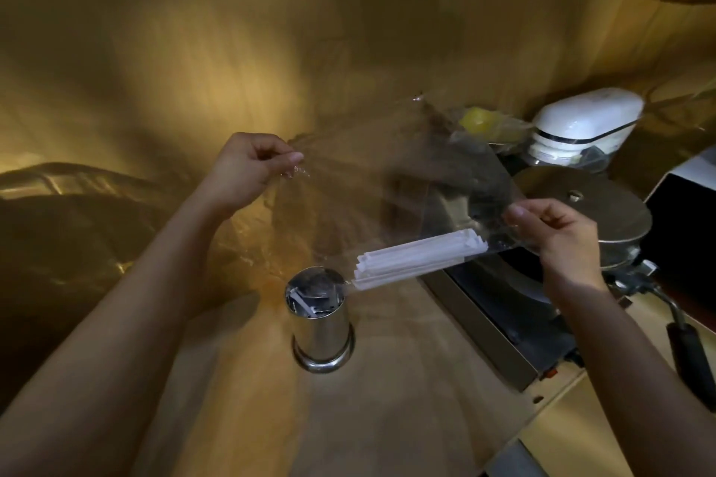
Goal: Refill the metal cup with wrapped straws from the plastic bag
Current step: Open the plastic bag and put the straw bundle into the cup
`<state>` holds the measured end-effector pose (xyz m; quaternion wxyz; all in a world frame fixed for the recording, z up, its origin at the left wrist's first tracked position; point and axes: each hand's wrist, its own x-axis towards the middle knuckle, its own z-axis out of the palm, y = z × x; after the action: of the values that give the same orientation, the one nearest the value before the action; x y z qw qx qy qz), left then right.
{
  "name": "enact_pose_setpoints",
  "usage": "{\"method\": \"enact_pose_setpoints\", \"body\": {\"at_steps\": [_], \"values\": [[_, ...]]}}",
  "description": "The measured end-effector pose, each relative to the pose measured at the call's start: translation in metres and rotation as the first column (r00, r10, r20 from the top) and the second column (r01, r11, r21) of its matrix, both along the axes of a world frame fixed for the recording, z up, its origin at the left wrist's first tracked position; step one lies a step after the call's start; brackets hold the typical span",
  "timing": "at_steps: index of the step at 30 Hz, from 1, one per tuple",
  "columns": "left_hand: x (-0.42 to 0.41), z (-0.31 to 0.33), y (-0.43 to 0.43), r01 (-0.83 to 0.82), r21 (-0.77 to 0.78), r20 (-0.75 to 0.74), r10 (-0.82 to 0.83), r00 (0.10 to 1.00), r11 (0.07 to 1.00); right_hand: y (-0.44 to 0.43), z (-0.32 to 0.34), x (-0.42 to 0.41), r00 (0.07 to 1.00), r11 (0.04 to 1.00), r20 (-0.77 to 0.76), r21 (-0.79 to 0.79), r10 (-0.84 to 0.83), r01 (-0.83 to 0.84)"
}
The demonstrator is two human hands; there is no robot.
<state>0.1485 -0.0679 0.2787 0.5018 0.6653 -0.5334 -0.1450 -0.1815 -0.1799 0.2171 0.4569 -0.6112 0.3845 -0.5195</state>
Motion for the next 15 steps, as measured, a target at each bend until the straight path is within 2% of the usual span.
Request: {"method": "enact_pose_setpoints", "body": {"at_steps": [4, 15], "values": [[0.012, -0.01, 0.013, -0.016, -0.01, -0.102, 0.015, 0.995, 1.0, -0.002, 0.007, 0.013, 0.995, 0.997, -0.079, -0.045, 0.061, -0.065], [0.038, -0.04, 0.039, -0.089, -0.003, -0.221, 0.086, 0.972, 0.996, -0.004, 0.029, 0.047, 0.985, 0.979, -0.108, -0.144, 0.133, -0.147]]}}
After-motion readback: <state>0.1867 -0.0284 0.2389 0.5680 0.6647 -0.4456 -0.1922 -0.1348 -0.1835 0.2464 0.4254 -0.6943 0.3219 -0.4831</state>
